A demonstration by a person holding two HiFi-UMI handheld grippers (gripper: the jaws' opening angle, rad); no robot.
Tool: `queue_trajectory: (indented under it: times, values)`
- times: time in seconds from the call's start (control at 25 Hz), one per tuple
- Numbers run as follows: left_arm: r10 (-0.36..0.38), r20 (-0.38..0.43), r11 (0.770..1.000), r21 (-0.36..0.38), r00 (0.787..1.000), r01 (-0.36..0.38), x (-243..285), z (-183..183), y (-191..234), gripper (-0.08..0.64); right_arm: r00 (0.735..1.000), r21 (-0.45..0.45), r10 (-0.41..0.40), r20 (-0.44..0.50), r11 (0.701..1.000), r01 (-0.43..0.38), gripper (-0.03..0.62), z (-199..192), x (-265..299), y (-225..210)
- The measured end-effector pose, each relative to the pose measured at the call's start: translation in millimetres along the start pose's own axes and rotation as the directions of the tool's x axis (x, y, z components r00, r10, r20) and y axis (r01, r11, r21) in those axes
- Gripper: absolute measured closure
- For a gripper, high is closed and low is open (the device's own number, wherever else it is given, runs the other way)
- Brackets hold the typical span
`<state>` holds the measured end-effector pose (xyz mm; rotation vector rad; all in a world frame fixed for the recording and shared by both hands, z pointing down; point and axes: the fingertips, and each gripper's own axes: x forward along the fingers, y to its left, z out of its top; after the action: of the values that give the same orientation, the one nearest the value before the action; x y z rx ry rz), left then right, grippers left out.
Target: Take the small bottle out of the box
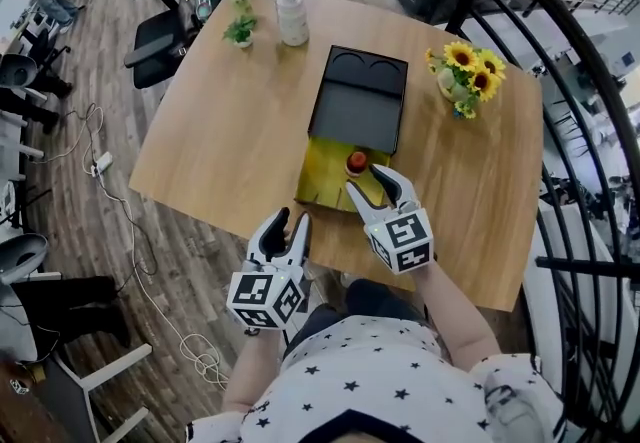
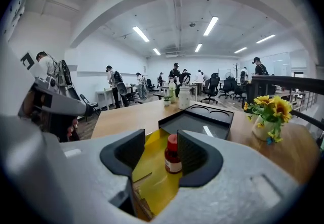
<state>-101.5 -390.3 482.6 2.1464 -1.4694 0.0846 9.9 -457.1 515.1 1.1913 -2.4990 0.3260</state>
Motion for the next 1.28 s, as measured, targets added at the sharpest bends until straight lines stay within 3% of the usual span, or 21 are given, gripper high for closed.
queue_trajectory:
  times: [0.56, 1.28]
  values:
    - [0.023, -0.043, 1.000, -0.018, 0.999, -0.024, 31.2, -5.2, 9.0, 0.422, 0.993, -0.021, 0.015, -0.119, 1.000, -0.018, 0.410, -33.6, 51.3, -26.5]
    - [0.007, -0.053, 1.000, -0.020, 0.999, -0.008, 31.2, -10.0, 0.7, 0.422, 0.995, -0.060, -0.012, -0.094, 0.998, 0.007, 0.442, -28.0, 53.4, -26.7]
